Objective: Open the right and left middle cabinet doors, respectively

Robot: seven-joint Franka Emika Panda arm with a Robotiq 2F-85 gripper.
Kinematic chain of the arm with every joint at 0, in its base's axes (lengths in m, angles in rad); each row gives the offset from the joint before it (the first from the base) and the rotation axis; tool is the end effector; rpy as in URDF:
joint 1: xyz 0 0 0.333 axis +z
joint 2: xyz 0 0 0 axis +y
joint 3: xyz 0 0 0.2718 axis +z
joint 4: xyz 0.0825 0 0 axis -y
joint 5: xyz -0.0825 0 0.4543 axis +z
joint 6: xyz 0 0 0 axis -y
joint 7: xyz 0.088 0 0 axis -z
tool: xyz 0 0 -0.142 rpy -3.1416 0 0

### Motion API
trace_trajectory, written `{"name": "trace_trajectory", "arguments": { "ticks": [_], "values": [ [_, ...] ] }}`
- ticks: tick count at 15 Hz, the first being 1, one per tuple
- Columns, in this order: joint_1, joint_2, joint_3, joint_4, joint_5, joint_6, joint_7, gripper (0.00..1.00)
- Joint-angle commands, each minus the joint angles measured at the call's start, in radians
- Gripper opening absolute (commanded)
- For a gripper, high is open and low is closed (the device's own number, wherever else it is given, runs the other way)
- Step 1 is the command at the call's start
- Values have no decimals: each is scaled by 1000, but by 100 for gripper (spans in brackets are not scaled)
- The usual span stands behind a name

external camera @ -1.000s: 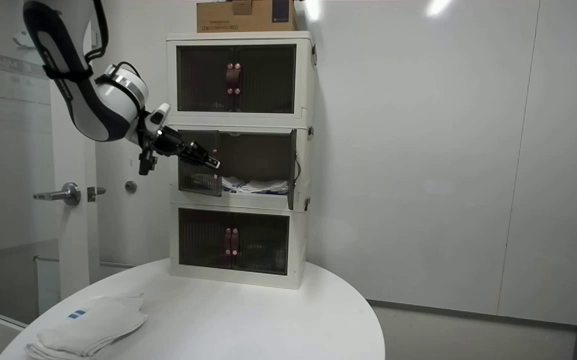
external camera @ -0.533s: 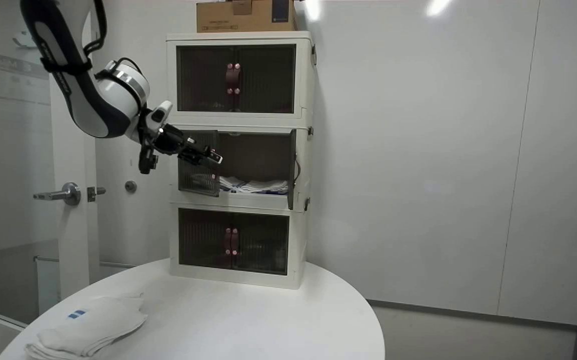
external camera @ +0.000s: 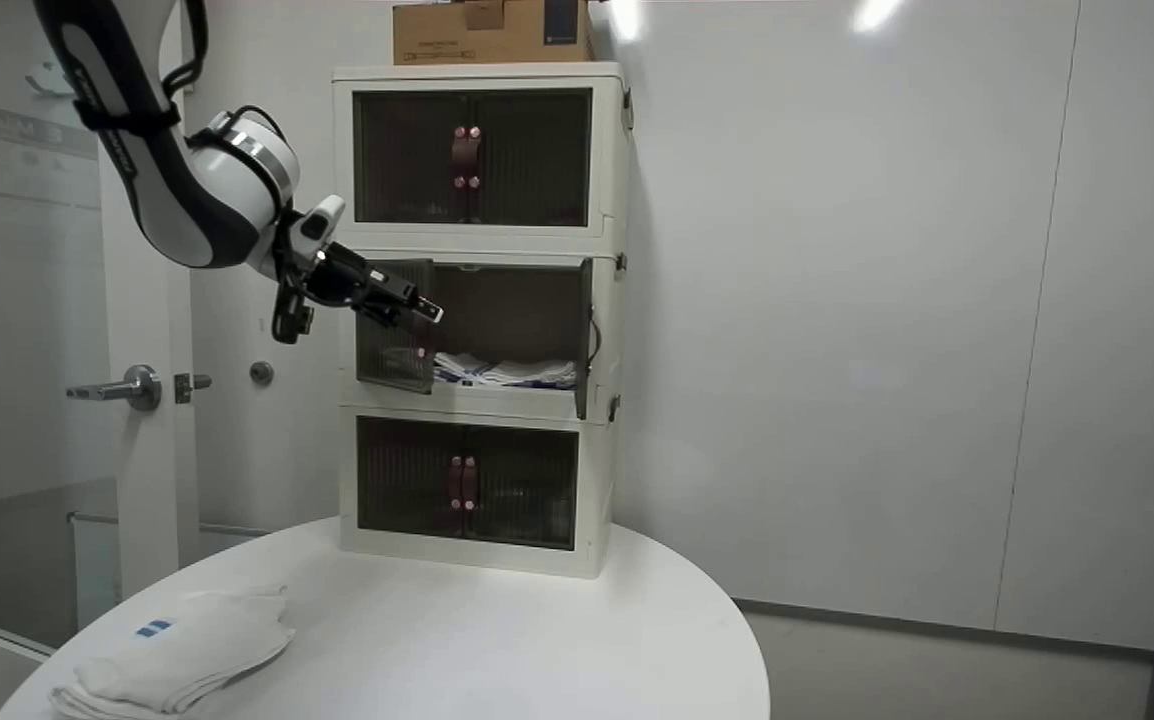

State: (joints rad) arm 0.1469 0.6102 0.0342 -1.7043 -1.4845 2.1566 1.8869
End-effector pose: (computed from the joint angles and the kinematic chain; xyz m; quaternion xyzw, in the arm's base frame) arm 0.7218 0.0606 0.1533 0.8002 -0.2851 0.4225 0.3161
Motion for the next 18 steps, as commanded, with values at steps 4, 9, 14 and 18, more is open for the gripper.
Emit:
{"name": "trace_trajectory", "arguments": {
  "ticks": [4, 9, 14, 18],
  "values": [
    [-6, -50, 17, -34, 29, -24, 11, 100],
    [13, -49, 39, 4, 95, -74, -25, 100],
    [29, -54, 56, 26, 99, -75, -26, 100],
    [34, -58, 63, 35, 93, -59, -38, 100]
  ]
}}
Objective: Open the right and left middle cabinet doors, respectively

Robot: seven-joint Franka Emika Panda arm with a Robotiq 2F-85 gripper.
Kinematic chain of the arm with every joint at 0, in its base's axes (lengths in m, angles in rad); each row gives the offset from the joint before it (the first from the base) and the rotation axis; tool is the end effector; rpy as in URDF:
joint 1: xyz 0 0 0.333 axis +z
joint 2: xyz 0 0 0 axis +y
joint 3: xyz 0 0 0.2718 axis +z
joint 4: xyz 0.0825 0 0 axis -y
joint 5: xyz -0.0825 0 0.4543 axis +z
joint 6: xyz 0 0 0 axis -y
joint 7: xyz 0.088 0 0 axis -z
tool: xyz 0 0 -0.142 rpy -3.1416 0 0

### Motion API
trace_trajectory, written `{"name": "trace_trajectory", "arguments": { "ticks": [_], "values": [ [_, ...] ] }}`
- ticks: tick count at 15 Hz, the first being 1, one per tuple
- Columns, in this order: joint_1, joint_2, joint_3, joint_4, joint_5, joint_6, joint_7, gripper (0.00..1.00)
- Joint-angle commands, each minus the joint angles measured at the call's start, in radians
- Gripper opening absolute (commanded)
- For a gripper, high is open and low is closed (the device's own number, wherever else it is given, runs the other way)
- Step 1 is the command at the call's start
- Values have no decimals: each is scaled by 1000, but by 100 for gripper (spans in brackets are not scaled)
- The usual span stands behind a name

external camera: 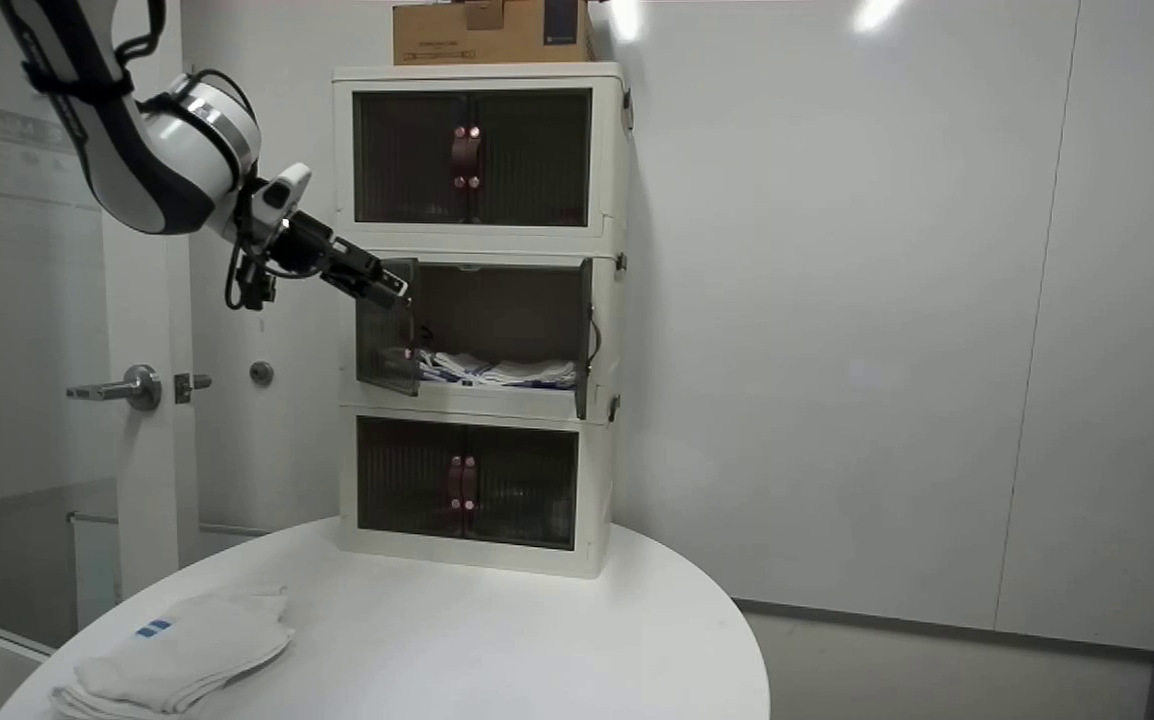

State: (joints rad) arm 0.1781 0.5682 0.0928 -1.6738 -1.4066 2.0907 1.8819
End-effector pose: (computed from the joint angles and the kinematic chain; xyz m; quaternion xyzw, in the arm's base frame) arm 0.7244 0.1158 0.1959 0.7960 -0.3119 0.4299 0.2904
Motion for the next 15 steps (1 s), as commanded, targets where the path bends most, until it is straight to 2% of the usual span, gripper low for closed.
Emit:
{"name": "trace_trajectory", "arguments": {
  "ticks": [1, 6, 9, 15],
  "values": [
    [3, -18, 4, 5, 10, 13, -37, 100],
    [3, -64, -1, -3, -9, 21, -129, 100],
    [-12, -110, 5, -11, -23, 81, -215, 100],
    [-75, -169, 9, -4, 53, 320, -534, 100]
  ]
}}
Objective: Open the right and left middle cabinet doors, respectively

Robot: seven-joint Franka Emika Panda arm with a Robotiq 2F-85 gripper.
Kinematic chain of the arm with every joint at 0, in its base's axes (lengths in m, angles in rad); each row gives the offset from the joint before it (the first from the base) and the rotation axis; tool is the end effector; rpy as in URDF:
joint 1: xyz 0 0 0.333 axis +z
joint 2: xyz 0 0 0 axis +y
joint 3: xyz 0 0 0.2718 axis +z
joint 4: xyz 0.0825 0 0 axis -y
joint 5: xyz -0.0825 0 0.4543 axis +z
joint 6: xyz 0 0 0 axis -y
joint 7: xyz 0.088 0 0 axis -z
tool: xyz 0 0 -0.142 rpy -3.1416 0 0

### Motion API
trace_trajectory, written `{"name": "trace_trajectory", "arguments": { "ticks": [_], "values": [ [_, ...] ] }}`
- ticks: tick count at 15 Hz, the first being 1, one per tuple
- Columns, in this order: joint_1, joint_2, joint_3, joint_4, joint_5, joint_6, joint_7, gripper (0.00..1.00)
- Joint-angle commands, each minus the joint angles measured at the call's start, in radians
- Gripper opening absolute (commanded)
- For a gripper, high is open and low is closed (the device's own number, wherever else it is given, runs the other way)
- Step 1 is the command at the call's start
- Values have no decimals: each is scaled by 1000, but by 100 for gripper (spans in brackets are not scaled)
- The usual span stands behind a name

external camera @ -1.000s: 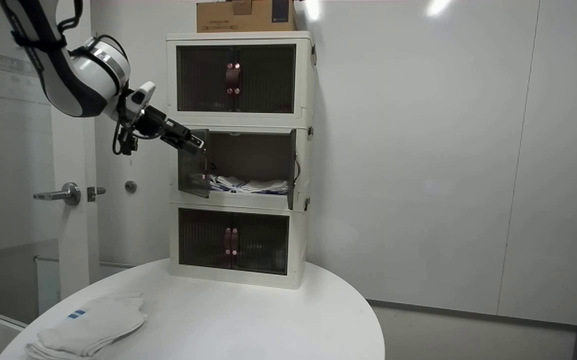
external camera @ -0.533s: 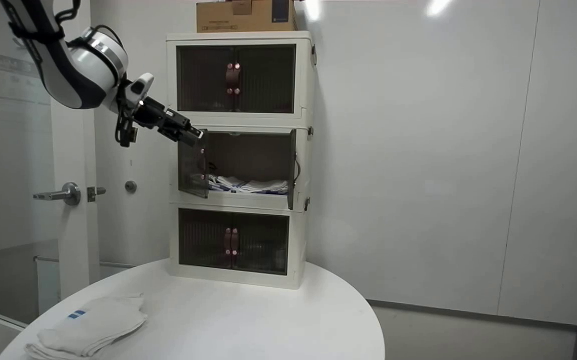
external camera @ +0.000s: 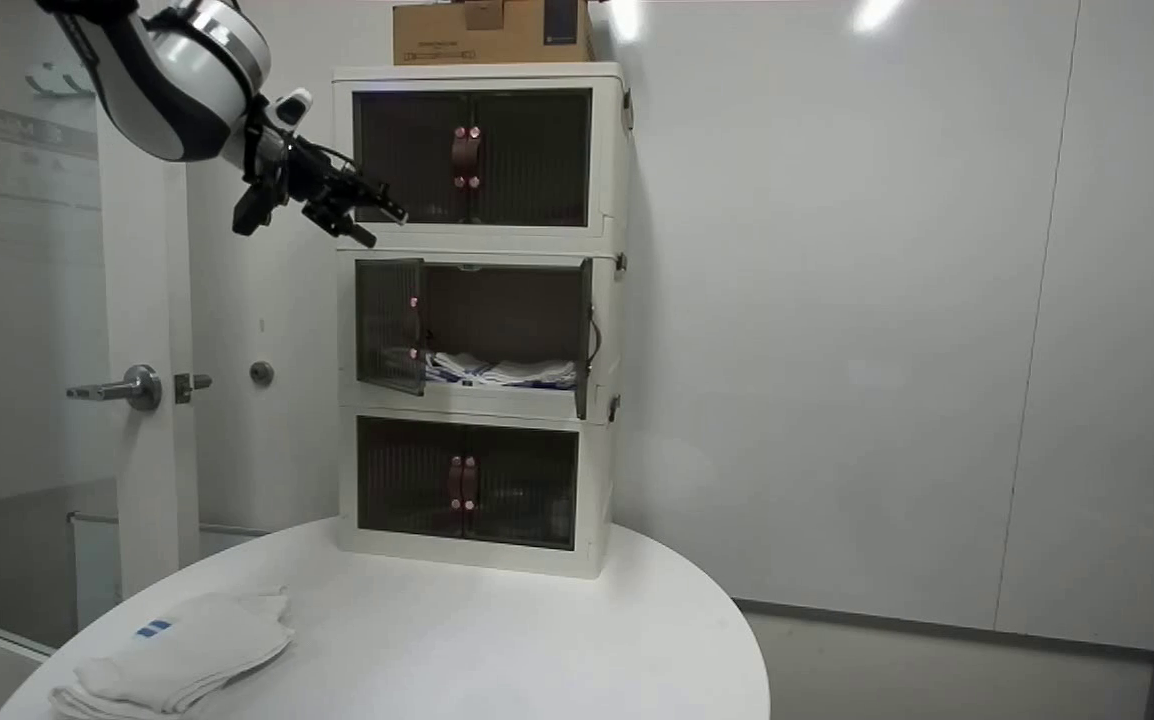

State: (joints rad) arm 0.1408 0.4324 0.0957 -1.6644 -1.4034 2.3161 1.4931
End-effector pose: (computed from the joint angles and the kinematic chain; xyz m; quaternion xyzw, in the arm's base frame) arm 0.7487 0.1296 0.3008 0.8457 -0.1476 0.4424 0.2593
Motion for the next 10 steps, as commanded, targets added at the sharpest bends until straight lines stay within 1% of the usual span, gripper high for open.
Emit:
{"name": "trace_trajectory", "arguments": {
  "ticks": [1, 4, 6, 8, 10],
  "values": [
    [-48, -35, 5, -9, 78, 121, -201, 100],
    [-75, -28, -4, 11, 185, 156, -367, 100],
    [-84, -18, -12, 30, 263, 147, -490, 100],
    [-84, -12, -13, 60, 387, 75, -624, 100],
    [-69, -15, -27, 88, 475, 8, -704, 100]
  ]
}}
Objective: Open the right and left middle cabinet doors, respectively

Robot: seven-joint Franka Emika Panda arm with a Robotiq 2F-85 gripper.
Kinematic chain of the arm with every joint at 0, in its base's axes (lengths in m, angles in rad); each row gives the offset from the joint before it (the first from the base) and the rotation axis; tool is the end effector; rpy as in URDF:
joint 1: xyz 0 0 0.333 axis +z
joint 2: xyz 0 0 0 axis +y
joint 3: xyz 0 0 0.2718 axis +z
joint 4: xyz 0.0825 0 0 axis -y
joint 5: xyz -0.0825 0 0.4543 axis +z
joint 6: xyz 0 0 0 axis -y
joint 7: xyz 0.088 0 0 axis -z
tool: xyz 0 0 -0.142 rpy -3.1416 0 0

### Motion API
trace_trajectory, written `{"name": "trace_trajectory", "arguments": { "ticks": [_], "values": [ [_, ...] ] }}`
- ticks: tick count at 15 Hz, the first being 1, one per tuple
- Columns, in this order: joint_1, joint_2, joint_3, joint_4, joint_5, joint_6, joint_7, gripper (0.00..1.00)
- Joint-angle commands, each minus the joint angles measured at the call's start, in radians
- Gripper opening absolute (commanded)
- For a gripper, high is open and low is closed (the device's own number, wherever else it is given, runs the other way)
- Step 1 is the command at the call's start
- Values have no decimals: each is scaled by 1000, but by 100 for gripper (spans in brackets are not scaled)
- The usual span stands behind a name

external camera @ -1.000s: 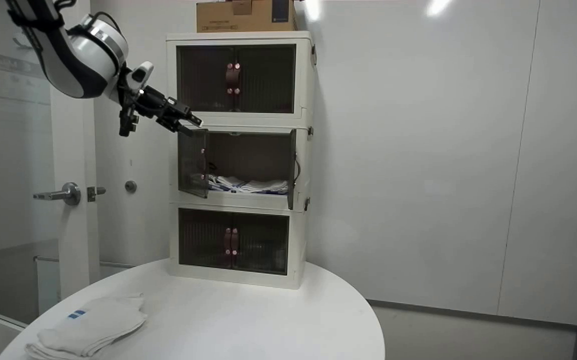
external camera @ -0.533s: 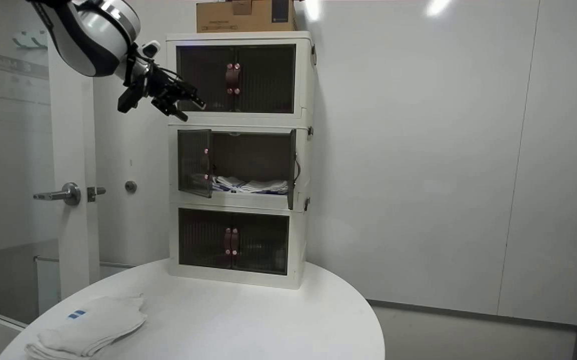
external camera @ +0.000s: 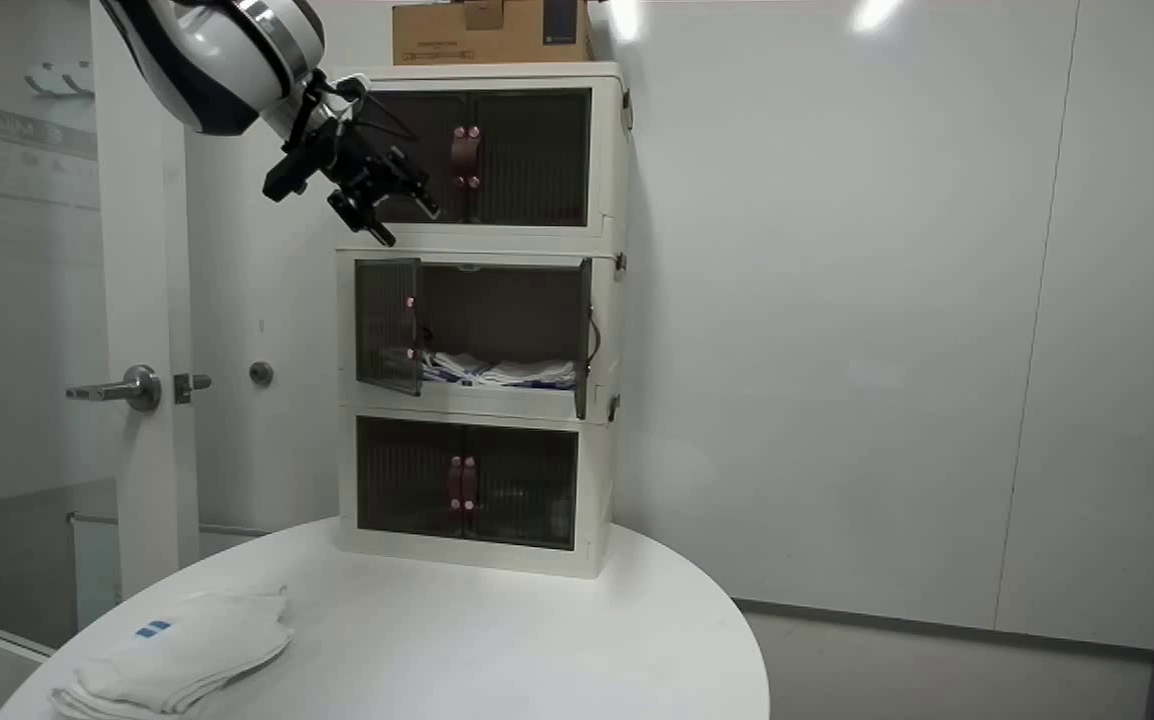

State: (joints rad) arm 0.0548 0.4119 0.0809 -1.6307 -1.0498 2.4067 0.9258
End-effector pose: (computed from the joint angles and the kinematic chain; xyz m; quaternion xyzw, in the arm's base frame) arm 0.7632 0.0729 0.3282 0.9073 -0.0543 0.3334 0.2504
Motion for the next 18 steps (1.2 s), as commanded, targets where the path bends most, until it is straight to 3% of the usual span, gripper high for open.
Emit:
{"name": "trace_trajectory", "arguments": {
  "ticks": [1, 4, 7, 11, 15, 18],
  "values": [
    [29, 3, -20, 70, 150, -122, -165, 100],
    [56, 6, -34, 115, 205, -213, -226, 100],
    [66, 12, -38, 135, 253, -230, -275, 100],
    [56, -12, -39, 79, 258, -88, -368, 100],
    [45, -42, -38, 7, 329, 60, -459, 100],
    [38, -38, -43, -13, 413, 102, -544, 100]
  ]
}}
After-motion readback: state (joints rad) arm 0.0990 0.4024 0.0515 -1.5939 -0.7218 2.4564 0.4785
